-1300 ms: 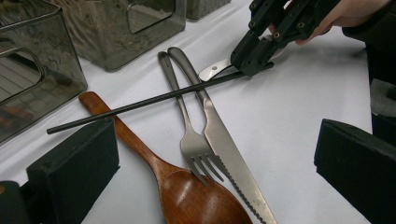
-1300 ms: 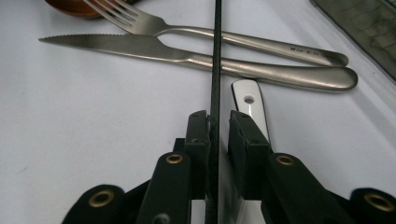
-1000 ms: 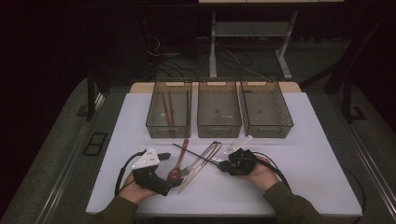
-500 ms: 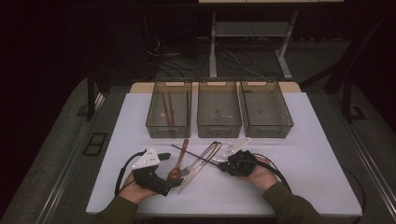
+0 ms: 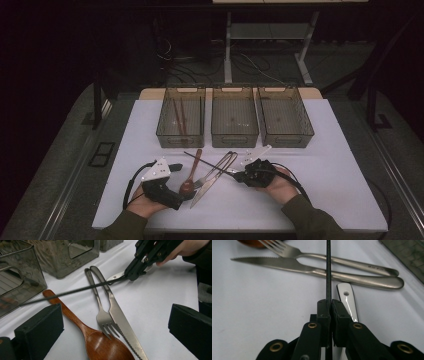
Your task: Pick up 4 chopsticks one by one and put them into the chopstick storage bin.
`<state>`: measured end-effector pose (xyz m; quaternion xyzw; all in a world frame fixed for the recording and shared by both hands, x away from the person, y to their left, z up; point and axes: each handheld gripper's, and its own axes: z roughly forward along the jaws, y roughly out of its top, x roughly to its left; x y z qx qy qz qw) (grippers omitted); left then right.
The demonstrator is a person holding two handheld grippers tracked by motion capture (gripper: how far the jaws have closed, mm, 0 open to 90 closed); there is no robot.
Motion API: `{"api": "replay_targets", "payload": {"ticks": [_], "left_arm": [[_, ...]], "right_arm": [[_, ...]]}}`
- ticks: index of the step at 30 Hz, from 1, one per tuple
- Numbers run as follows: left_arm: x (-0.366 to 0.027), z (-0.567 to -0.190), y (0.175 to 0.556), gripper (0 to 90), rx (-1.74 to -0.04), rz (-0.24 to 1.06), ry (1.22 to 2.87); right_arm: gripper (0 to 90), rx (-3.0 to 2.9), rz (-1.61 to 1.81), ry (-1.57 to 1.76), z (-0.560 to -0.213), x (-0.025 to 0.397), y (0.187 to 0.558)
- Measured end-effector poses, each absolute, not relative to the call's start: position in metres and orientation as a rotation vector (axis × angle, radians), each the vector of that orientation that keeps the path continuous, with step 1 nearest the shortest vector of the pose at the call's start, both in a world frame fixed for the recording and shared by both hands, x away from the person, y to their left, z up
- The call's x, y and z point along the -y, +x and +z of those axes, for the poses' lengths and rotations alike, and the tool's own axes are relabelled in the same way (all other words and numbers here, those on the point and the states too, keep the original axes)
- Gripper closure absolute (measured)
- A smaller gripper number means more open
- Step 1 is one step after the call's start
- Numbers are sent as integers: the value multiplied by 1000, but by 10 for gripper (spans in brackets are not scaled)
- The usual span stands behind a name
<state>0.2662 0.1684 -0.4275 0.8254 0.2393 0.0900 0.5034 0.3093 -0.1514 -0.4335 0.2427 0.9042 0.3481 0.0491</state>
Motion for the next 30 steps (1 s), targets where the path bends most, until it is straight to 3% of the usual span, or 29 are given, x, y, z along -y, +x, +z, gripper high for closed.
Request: {"api": "replay_targets", "payload": {"ticks": [30], "left_arm": [[-168, -428, 266, 0, -577, 214, 1993]], "right_arm": [[855, -2634, 1186, 813, -406, 172, 315]]}}
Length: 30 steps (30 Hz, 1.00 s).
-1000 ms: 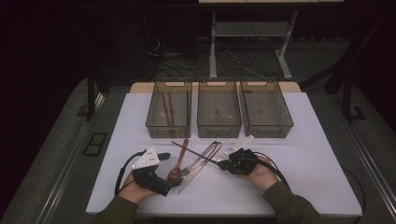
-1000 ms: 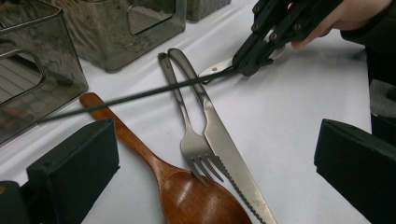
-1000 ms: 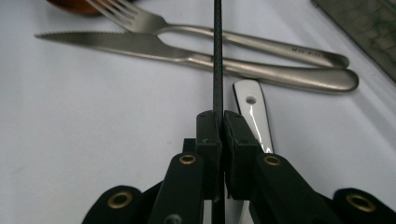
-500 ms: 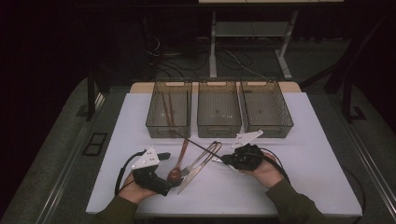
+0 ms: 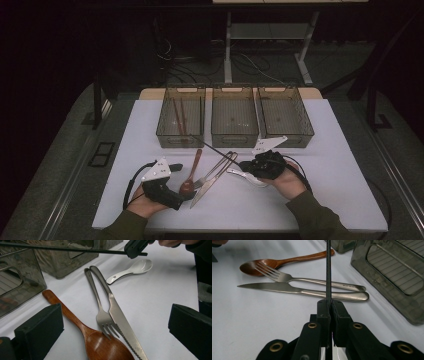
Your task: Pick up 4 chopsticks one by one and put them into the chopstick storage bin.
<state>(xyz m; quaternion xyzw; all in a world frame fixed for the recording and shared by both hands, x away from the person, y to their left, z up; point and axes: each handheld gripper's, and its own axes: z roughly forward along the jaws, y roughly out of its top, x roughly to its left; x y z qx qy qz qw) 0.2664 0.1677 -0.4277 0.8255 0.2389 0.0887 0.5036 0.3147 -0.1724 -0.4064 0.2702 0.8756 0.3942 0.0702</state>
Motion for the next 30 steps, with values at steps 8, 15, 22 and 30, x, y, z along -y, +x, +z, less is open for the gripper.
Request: {"api": "replay_targets", "payload": {"ticks": [8, 15, 22, 30], "left_arm": [[-168, -428, 267, 0, -577, 214, 1992], [-167, -429, 268, 0, -577, 208, 2000], [-167, -429, 267, 0, -581, 207, 1993], [-166, -429, 266, 0, -583, 201, 1984]], "right_arm": [[855, -2610, 1216, 829, -401, 174, 317], [855, -2591, 1228, 851, -395, 174, 323], [855, -2557, 1237, 900, -385, 170, 336], [855, -2541, 1212, 945, -375, 153, 357]]}}
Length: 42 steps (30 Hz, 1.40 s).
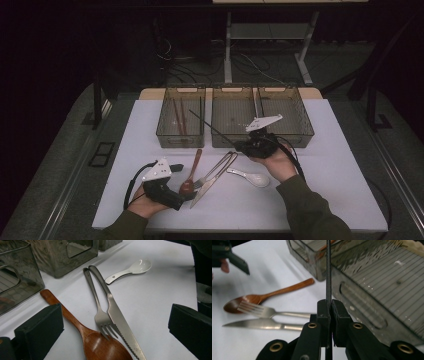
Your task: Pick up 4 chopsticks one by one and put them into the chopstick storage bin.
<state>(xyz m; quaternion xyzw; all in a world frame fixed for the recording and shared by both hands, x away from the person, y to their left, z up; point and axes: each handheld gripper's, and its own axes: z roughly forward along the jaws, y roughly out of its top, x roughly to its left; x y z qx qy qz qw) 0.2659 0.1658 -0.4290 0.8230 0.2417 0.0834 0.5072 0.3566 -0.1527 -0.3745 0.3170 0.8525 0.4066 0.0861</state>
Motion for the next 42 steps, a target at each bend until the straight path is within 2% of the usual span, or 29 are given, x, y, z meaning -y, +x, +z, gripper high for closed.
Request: {"api": "replay_targets", "payload": {"ticks": [21, 42], "left_arm": [[-166, -427, 265, 0, -576, 196, 1965], [-167, -426, 265, 0, -555, 189, 1965]], "right_arm": [[855, -2483, 1207, 1000, -346, 92, 409], [855, -2483, 1165, 1078, -371, 7, 456]]}}
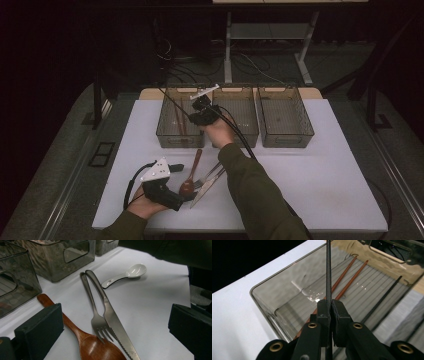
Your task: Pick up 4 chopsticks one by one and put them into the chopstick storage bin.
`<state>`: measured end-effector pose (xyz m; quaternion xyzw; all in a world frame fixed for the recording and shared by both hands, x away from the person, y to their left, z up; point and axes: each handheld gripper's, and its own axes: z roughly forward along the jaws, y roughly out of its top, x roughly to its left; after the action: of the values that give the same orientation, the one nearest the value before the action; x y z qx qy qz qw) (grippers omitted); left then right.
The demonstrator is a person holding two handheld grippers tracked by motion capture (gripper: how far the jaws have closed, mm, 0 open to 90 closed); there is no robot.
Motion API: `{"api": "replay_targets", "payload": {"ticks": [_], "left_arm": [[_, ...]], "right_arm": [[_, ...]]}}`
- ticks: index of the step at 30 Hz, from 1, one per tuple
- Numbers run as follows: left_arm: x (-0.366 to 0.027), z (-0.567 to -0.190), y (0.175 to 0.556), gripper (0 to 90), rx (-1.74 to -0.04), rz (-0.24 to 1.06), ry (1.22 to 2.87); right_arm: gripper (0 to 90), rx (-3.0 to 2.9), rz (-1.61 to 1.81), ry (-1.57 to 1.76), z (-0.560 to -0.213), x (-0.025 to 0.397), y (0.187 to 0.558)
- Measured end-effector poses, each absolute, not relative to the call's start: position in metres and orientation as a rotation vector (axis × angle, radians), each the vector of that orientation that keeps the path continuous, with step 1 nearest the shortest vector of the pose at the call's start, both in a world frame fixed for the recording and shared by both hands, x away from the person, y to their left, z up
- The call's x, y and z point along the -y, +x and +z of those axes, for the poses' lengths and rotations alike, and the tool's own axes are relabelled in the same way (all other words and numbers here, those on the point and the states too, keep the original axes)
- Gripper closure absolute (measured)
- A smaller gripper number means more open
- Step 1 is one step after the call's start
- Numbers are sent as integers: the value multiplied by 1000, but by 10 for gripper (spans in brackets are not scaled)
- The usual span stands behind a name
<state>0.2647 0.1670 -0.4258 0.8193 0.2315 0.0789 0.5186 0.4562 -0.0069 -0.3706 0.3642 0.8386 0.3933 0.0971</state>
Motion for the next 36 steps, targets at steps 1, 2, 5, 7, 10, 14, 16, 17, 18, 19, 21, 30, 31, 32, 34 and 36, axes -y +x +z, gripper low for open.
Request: {"api": "replay_targets", "payload": {"ticks": [1, 2, 5, 7, 10, 14, 16, 17, 18, 19, 21, 30, 31, 32, 34, 36], "left_arm": [[-167, -426, 265, 0, -555, 189, 1965], [-167, -426, 265, 0, -554, 189, 1965], [-167, -426, 265, 0, -555, 187, 1965], [-167, -426, 265, 0, -555, 186, 1963], [-167, -426, 265, 0, -554, 185, 1965], [-167, -426, 265, 0, -554, 186, 1965], [-167, -426, 265, 0, -555, 186, 1964], [-167, -426, 265, 0, -554, 186, 1965], [-167, -426, 265, 0, -555, 187, 1965], [-166, -426, 265, 0, -554, 186, 1966], [-166, -426, 265, 0, -554, 186, 1966], [-167, -426, 266, 0, -546, 192, 1969], [-166, -426, 266, 0, -549, 190, 1967], [-166, -426, 266, 0, -549, 190, 1968], [-166, -427, 265, 0, -552, 190, 1968], [-166, -427, 265, 0, -560, 188, 1966]], "right_arm": [[855, -2485, 1162, 1081, -373, 5, 457], [854, -2488, 1159, 1087, -374, 3, 458], [855, -2496, 1155, 1083, -379, 0, 459], [855, -2501, 1152, 1094, -380, -1, 459], [855, -2511, 1136, 1089, -382, -2, 459], [853, -2522, 1136, 1076, -385, -3, 456], [826, -2518, 1122, 1060, -385, -4, 453], [765, -2513, 1117, 1058, -385, -4, 453], [720, -2507, 1118, 1051, -385, -4, 452], [708, -2507, 1123, 1043, -384, -4, 452], [671, -2501, 1126, 1039, -383, -3, 451], [542, -2495, 1172, 1027, -376, 7, 447], [533, -2493, 1183, 1028, -376, 9, 446], [527, -2495, 1191, 1030, -376, 12, 445], [508, -2502, 1197, 1027, -375, 17, 444], [495, -2507, 1209, 1031, -375, 23, 442]]}}
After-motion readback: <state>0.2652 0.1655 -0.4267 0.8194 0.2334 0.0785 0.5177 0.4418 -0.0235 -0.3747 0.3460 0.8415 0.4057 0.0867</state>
